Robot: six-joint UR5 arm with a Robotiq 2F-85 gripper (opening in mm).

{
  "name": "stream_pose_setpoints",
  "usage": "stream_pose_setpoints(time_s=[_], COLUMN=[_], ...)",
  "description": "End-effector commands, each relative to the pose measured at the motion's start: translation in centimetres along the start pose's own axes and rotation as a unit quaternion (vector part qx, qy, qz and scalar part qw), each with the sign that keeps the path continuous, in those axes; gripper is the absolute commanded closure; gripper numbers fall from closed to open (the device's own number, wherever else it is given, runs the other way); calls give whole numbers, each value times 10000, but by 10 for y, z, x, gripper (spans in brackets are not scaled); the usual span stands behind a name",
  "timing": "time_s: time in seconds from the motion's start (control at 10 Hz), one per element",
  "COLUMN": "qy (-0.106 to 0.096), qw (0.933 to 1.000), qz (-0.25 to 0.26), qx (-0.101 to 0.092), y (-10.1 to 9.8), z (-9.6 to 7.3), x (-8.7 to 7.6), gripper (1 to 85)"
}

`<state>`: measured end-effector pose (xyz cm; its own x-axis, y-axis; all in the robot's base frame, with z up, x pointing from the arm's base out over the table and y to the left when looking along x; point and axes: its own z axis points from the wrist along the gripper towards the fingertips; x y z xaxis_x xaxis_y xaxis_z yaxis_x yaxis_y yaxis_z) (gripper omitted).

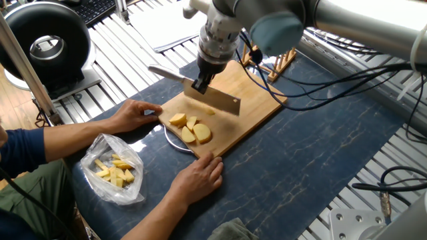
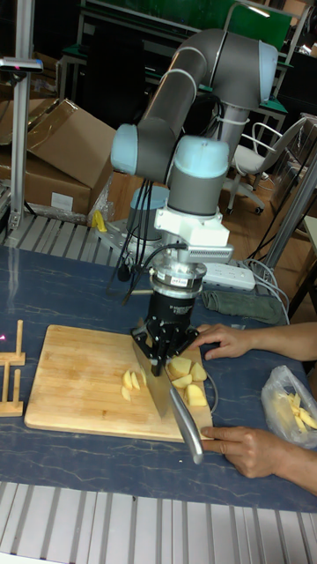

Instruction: Chop the potatoes

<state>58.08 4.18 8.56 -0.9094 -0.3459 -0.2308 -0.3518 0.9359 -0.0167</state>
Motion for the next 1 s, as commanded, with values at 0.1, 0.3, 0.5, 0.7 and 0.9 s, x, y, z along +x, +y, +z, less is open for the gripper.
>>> stream_pose_setpoints(time_s=[0.1,0.3,0.5,0.7,0.9], qy=[65,-8,-72,-108,-132], qw=[9997,9998,9998,9998,9998], qz=[213,205,166,143,147], qx=[-89,-63,-39,-25,-1], y=[16,15,12,11,11], z=[-10,-4,2,5,9], x=[-4,-6,-8,-9,-9], gripper=[847,847,847,847,847])
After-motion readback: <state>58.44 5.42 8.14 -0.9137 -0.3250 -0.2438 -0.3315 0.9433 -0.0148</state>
